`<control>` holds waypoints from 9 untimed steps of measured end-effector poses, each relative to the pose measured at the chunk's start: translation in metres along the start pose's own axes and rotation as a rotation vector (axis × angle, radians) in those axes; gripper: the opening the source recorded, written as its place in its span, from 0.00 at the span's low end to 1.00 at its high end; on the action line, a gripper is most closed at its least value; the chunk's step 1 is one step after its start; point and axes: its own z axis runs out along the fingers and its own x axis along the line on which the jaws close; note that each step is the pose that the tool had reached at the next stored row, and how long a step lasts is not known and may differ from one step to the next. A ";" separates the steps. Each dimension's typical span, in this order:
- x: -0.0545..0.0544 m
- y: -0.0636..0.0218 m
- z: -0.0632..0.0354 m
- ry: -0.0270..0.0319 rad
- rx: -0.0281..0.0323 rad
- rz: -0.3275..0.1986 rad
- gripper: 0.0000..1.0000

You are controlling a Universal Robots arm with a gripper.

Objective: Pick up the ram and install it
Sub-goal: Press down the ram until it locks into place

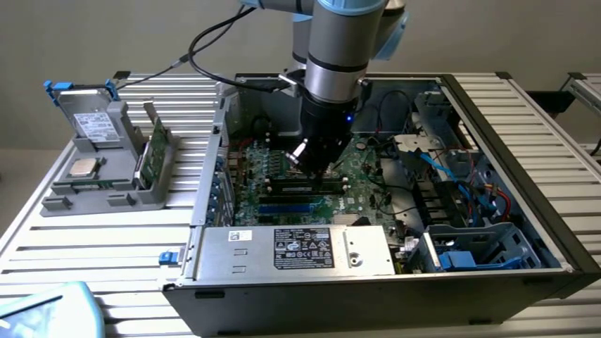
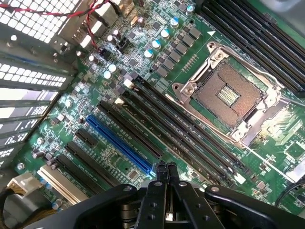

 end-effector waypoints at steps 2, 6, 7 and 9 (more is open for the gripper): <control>0.000 0.0000 0.0000 -0.0011 -0.0040 0.026 0.11; 0.000 0.0000 0.0000 -0.0033 -0.0117 0.082 0.11; 0.000 0.0000 0.0000 -0.0040 -0.0139 0.097 0.11; 0.000 0.0000 0.0001 -0.0054 -0.0183 0.124 0.11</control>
